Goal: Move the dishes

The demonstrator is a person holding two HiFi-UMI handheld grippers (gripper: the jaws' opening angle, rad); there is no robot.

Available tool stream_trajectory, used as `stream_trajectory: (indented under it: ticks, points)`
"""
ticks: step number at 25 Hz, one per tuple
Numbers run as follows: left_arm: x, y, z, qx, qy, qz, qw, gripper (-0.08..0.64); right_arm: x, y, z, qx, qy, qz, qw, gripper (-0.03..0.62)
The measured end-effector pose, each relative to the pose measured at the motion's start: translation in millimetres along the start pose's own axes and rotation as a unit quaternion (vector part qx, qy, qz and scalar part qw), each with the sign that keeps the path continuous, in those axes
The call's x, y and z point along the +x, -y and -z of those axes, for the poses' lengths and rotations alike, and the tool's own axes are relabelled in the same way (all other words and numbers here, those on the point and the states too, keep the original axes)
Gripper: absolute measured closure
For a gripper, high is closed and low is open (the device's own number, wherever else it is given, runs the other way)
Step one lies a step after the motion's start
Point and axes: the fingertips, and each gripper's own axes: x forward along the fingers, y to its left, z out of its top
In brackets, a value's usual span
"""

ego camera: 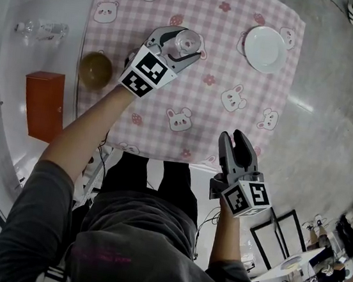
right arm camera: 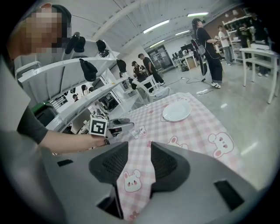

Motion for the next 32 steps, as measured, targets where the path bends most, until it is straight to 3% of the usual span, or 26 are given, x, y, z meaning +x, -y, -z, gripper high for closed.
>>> stream_trajectory:
  ticks: [13, 32]
  points:
    - [-11, 8, 1, 0.002, -0.01, 0.002, 0.9999, 0.287, -7, -6, -4, 0.002, 0.009, -0.003, 1.0, 0.43]
    - [-70, 31, -10, -0.003, 0.014, -0.017, 0.9997, 0.287, -18, -38, -1, -0.033, 0.01, -0.031, 0.999, 0.43]
